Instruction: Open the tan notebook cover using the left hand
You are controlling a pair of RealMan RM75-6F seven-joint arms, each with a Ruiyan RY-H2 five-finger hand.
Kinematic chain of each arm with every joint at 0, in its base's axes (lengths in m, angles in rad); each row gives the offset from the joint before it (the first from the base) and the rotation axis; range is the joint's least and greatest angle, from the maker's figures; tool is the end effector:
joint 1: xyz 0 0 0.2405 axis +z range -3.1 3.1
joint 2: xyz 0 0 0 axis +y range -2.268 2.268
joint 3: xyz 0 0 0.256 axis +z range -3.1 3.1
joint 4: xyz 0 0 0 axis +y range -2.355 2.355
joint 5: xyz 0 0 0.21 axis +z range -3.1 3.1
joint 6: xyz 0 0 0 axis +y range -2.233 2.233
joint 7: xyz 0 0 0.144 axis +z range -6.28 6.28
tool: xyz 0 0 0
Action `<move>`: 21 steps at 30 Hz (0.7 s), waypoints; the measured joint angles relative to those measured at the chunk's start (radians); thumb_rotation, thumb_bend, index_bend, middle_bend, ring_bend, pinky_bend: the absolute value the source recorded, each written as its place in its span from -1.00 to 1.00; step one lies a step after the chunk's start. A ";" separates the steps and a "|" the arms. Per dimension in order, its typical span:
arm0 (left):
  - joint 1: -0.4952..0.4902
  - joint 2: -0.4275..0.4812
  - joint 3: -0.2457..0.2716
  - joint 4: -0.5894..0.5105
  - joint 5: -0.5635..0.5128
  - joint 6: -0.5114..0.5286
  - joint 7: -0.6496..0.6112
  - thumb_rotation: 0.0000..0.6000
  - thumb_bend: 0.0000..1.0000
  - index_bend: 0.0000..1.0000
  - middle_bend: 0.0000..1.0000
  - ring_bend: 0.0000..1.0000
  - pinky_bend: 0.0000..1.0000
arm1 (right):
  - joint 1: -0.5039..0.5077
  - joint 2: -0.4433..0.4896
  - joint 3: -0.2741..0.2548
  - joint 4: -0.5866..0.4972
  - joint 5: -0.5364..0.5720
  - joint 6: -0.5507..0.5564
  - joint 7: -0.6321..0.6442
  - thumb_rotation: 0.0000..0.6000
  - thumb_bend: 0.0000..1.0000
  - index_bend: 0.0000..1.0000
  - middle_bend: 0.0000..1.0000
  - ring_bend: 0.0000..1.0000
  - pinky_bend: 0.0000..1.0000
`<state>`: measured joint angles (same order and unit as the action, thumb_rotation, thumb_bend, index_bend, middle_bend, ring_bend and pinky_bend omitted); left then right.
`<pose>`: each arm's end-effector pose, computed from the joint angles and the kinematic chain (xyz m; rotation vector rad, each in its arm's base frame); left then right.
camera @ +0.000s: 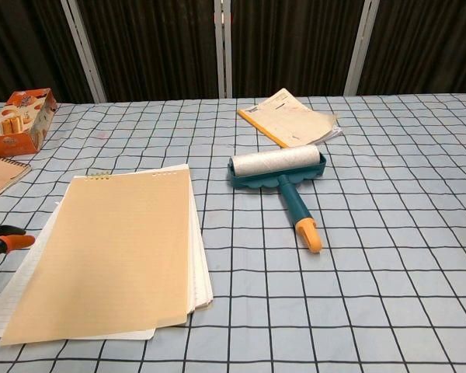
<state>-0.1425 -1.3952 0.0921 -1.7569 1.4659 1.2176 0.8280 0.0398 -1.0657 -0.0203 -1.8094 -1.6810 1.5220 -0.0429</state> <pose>-0.2471 0.1467 0.0142 -1.9170 -0.7236 -0.4824 -0.2616 -0.1492 0.1483 1.4940 -0.9579 1.0331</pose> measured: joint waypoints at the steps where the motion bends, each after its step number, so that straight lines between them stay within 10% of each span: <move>1: -0.004 -0.010 -0.004 0.000 -0.009 -0.004 0.014 1.00 -0.48 -1.00 -1.00 -1.00 -1.00 | 0.000 0.000 0.000 0.000 0.000 0.000 0.001 1.00 -0.88 -0.91 -1.00 -1.00 -1.00; 21: -0.059 -0.120 -0.011 -0.004 -0.088 -0.027 0.138 1.00 -0.48 -1.00 -1.00 -1.00 -1.00 | -0.001 0.005 -0.001 -0.006 -0.006 0.007 0.018 1.00 -0.88 -0.91 -1.00 -1.00 -1.00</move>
<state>-0.2010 -1.5148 0.0813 -1.7612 1.3777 1.1910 0.9660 0.0390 -1.0608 -0.0210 -1.8151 -1.6868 1.5289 -0.0249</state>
